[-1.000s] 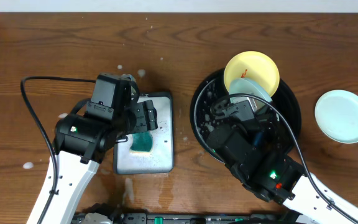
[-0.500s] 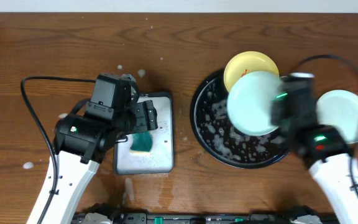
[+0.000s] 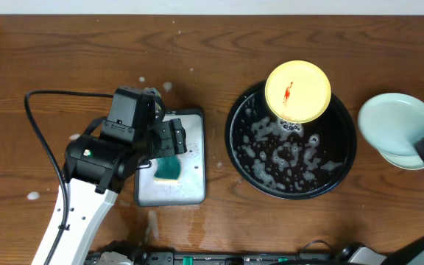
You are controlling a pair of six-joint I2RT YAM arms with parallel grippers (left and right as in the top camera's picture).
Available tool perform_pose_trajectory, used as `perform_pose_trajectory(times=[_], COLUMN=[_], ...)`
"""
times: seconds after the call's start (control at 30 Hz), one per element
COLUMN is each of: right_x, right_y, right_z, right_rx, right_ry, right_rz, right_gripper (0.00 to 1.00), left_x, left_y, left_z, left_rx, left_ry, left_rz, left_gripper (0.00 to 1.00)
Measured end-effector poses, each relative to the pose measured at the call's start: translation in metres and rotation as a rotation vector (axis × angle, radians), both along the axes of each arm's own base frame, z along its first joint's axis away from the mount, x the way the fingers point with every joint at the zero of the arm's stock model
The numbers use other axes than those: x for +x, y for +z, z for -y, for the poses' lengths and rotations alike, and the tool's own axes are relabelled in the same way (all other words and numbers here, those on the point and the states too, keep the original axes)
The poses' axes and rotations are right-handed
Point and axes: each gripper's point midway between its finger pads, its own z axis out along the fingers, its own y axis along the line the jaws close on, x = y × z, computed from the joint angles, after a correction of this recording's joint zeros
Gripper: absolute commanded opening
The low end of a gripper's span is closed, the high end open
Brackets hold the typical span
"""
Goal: Clean dirty plates on tray and stack at the side
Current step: 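Carry the plate right and stack it on the cleaned green plate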
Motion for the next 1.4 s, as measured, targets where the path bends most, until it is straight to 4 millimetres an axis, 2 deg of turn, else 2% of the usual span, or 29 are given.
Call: perform_pose_trajectory(times=[0.07, 0.17, 0.3, 0.33, 0.4, 0.5, 0.53, 0.57, 0.67, 0.73, 0.83, 0.9, 0.93, 1.0, 1.07, 1.2, 1.23, 1.3, 1.33, 1.37, 1.4], right_x=[-0.004, -0.007, -0.011, -0.01, -0.005, 0.009, 0.019, 0.022, 0.041, 0.055, 0.08, 0.101, 0.107, 0.124, 0.139, 0.163, 0.167, 0.171, 0.172, 0.173, 0.173], right_y=[-0.013, -0.031, -0.04, -0.038, -0.033, -0.016, -0.001, 0.003, 0.03, 0.041, 0.045, 0.045, 0.043, 0.036, 0.021, -0.029, -0.042, -0.062, -0.074, -0.08, -0.085], right_z=[0.008, 0.01, 0.021, 0.024, 0.026, 0.019, 0.01, 0.008, -0.024, -0.055, -0.104, -0.15, -0.162, -0.188, -0.2, -0.2, -0.2, -0.202, -0.203, -0.205, -0.208], right_rx=[0.03, 0.062, 0.027, 0.009, -0.006, -0.013, -0.022, -0.022, -0.046, -0.048, -0.051, -0.087, -0.096, -0.139, -0.17, -0.174, -0.163, -0.143, -0.125, -0.108, -0.09], right_ry=[-0.038, -0.058, -0.081, -0.076, -0.056, 0.019, 0.076, 0.084, 0.208, 0.327, 0.549, 0.755, 0.803, 0.913, 0.967, 0.996, 0.999, 1.013, 1.013, 1.02, 1.022], right_rz=[-0.017, -0.058, -0.1, -0.096, -0.084, -0.033, 0.001, 0.012, 0.06, 0.096, 0.142, 0.175, 0.182, 0.195, 0.193, 0.156, 0.149, 0.14, 0.131, 0.133, 0.136], right_gripper=[0.01, 0.01, 0.04, 0.1, 0.3, 0.44, 0.47, 0.47, 0.41, 0.43, 0.59, 0.68, 0.7, 0.71, 0.69, 0.61, 0.56, 0.54, 0.5, 0.43, 0.31], left_x=[0.0, 0.0, 0.0, 0.0, 0.0, 0.0, 0.0, 0.0, 0.0, 0.0, 0.0, 0.0, 0.0, 0.0, 0.0, 0.0, 0.0, 0.0, 0.0, 0.0, 0.0], left_y=[0.0, 0.0, 0.0, 0.0, 0.0, 0.0, 0.0, 0.0, 0.0, 0.0, 0.0, 0.0, 0.0, 0.0, 0.0, 0.0, 0.0, 0.0, 0.0, 0.0, 0.0], left_z=[0.0, 0.0, 0.0, 0.0, 0.0, 0.0, 0.0, 0.0, 0.0, 0.0, 0.0, 0.0, 0.0, 0.0, 0.0, 0.0, 0.0, 0.0, 0.0, 0.0, 0.0], left_rx=[0.0, 0.0, 0.0, 0.0, 0.0, 0.0, 0.0, 0.0, 0.0, 0.0, 0.0, 0.0, 0.0, 0.0, 0.0, 0.0, -0.001, 0.0, 0.0, 0.0, 0.0], left_ry=[0.0, 0.0, 0.0, 0.0, 0.0, 0.0, 0.0, 0.0, 0.0, 0.0, 0.0, 0.0, 0.0, 0.0, 0.0, 0.0, 0.0, 0.0, 0.0, 0.0, 0.0], left_rz=[0.0, 0.0, 0.0, 0.0, 0.0, 0.0, 0.0, 0.0, 0.0, 0.0, 0.0, 0.0, 0.0, 0.0, 0.0, 0.0, 0.001, 0.0, 0.0, 0.0, 0.0], left_gripper=[0.83, 0.83, 0.83, 0.84, 0.83, 0.84, 0.83, 0.83, 0.84, 0.84, 0.83, 0.83, 0.84, 0.83, 0.83, 0.84, 0.83, 0.83, 0.83, 0.83, 0.84])
